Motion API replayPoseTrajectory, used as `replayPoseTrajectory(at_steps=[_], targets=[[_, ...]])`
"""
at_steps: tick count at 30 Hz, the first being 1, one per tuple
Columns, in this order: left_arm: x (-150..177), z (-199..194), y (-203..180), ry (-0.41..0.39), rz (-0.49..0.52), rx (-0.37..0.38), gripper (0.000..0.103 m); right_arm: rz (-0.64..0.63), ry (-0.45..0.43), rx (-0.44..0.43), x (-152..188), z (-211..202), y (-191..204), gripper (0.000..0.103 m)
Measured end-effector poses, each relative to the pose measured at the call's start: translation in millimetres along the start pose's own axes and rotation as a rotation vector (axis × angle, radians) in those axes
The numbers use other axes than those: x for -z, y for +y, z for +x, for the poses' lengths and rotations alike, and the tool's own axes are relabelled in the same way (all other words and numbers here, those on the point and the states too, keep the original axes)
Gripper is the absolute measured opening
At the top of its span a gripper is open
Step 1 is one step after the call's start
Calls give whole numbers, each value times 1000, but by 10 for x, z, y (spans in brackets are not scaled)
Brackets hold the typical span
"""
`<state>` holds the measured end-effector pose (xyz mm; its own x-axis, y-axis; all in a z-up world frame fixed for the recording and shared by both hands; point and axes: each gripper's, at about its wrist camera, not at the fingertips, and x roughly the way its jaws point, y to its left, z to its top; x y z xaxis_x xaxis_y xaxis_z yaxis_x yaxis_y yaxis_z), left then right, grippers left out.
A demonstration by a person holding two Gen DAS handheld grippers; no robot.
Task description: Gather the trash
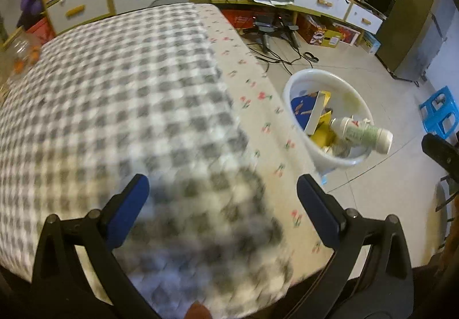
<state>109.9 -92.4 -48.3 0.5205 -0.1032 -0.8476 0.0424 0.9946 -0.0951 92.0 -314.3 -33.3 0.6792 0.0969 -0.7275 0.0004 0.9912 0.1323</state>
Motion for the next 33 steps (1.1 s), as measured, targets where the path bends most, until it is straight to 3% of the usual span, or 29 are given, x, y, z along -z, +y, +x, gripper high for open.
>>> replayPoseTrajectory(at_steps=[7,13,33], targets=[[313,-247,137,-64,-20,-73,102,-115,-93,8,322,-102,455,91],[493,-382,242,-110,-42,-71,102,-124,-144,59,435,-90,606,91],[504,-494,147,-165,-15,-61,102,-135,-120,41,544,9,747,92]])
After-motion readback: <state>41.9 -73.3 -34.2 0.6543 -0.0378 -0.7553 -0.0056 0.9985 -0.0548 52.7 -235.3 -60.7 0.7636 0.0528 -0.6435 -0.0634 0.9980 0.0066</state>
